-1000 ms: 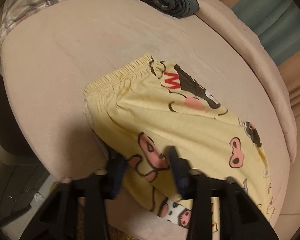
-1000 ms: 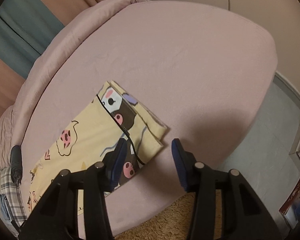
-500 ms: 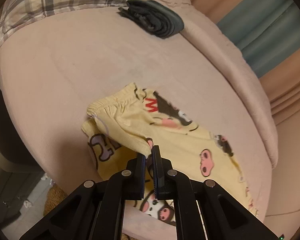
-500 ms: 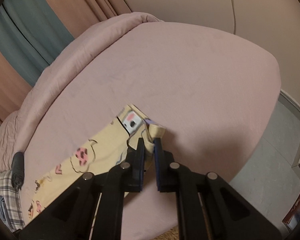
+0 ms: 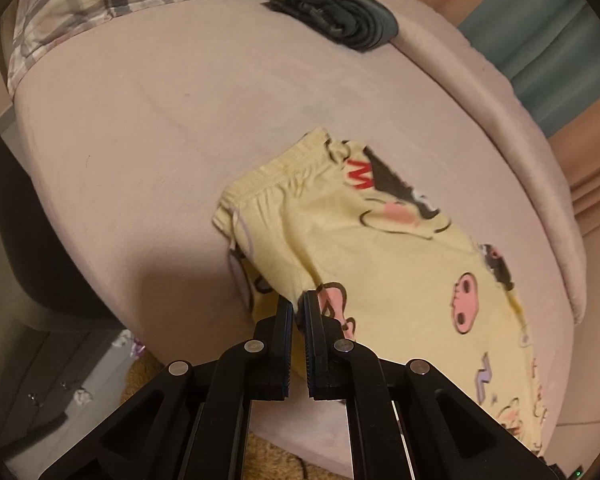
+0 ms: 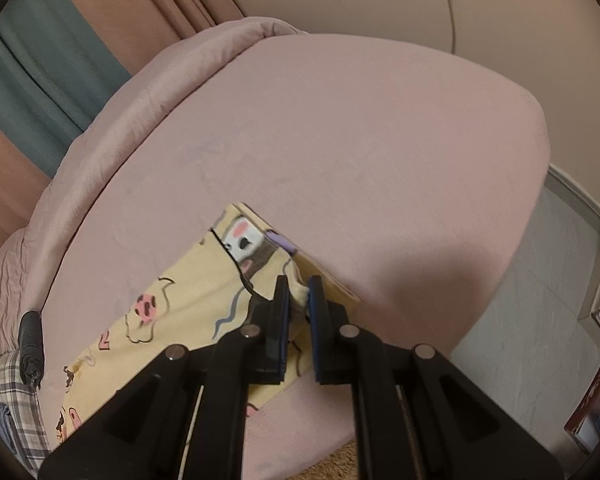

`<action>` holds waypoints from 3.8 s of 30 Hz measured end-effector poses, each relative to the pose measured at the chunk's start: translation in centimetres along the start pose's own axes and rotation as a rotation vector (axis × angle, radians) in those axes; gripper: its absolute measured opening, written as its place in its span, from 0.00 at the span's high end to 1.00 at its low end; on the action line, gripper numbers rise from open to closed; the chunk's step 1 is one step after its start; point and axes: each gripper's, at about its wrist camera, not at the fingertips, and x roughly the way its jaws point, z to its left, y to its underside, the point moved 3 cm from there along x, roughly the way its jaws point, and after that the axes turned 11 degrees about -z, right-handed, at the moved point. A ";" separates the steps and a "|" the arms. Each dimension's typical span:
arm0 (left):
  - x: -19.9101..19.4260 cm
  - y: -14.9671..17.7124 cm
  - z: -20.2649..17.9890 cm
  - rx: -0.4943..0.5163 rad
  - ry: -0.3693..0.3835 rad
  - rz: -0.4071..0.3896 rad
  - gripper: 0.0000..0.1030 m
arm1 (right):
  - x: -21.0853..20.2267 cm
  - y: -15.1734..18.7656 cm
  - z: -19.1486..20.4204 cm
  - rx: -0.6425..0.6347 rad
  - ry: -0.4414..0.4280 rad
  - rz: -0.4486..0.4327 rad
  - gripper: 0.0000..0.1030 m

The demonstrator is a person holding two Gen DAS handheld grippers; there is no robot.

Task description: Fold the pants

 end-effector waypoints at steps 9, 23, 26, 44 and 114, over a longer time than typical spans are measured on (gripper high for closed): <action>0.5 -0.1 0.1 0.005 -0.014 0.018 0.95 | 0.5 0.0 1.0 -0.043 0.016 -0.014 0.91; 2.2 -0.3 0.0 0.003 -0.063 0.071 0.82 | 0.7 0.7 1.0 -0.065 0.033 -0.012 0.91; 2.5 -0.3 0.0 0.003 -0.062 0.038 0.96 | 0.9 0.8 0.8 -0.062 0.040 -0.010 0.91; -3.6 -1.3 0.0 -0.026 0.034 -0.069 1.00 | -1.4 -0.1 1.1 -0.032 0.020 -0.056 0.91; -0.6 9.2 -20.7 0.500 0.372 0.161 0.47 | -1.2 0.9 -0.4 -0.122 0.089 -0.017 0.24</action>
